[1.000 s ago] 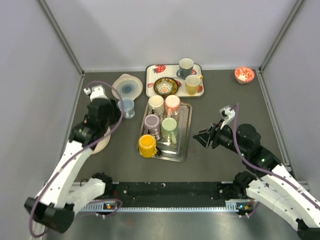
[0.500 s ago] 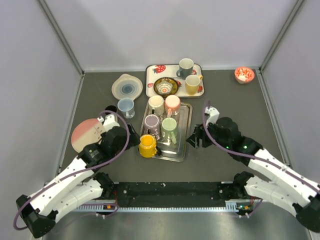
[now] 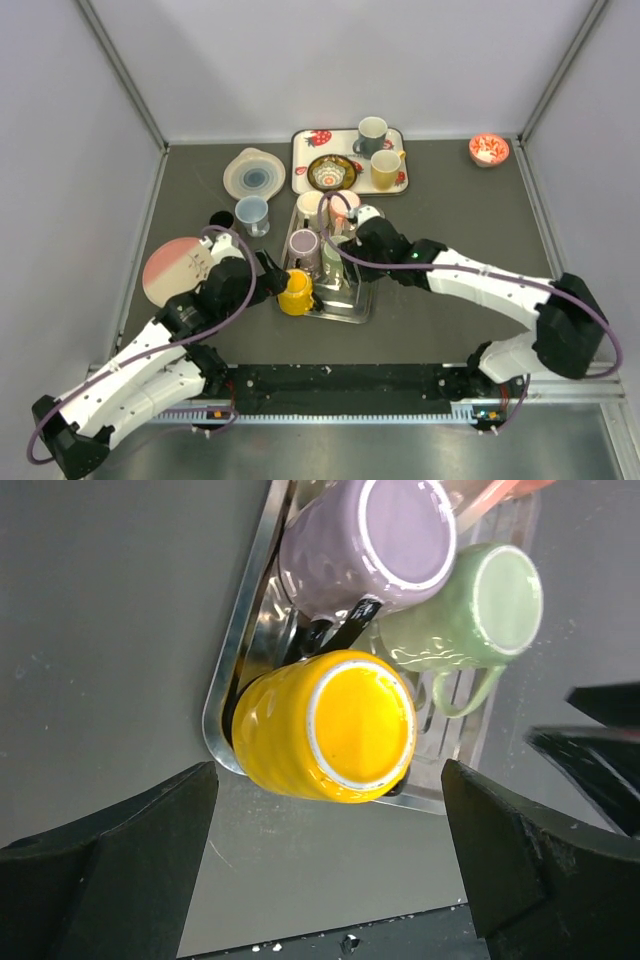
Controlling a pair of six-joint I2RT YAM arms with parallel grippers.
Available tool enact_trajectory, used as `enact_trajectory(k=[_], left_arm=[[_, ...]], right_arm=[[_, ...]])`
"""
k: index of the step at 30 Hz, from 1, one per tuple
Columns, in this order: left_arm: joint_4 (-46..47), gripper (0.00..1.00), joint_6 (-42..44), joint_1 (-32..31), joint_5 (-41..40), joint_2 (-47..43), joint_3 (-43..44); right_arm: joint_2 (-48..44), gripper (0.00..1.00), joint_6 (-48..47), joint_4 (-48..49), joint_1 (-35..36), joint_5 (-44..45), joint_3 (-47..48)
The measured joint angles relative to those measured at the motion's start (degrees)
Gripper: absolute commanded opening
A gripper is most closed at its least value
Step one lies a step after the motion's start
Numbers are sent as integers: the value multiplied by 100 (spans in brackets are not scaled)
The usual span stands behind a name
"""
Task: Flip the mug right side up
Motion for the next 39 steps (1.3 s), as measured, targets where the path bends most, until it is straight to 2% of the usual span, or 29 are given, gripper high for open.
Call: enact_trajectory(k=[11,30,38,39], left_arm=[[243,97,533,0,-46,-730,-214],[243,95,778,0,-192,-776,-339],[245,95,787,0,-190,-811,-378],[245,94,787,0,-190,-813,-380]], right_arm=[[1250,62,-33,-24,0,190,638],[1860,41,-129,-20,-136,184,977],[1963,24,-133,-20,-153,129,1047],[1965,18,-136,-17,-160,129,1047]])
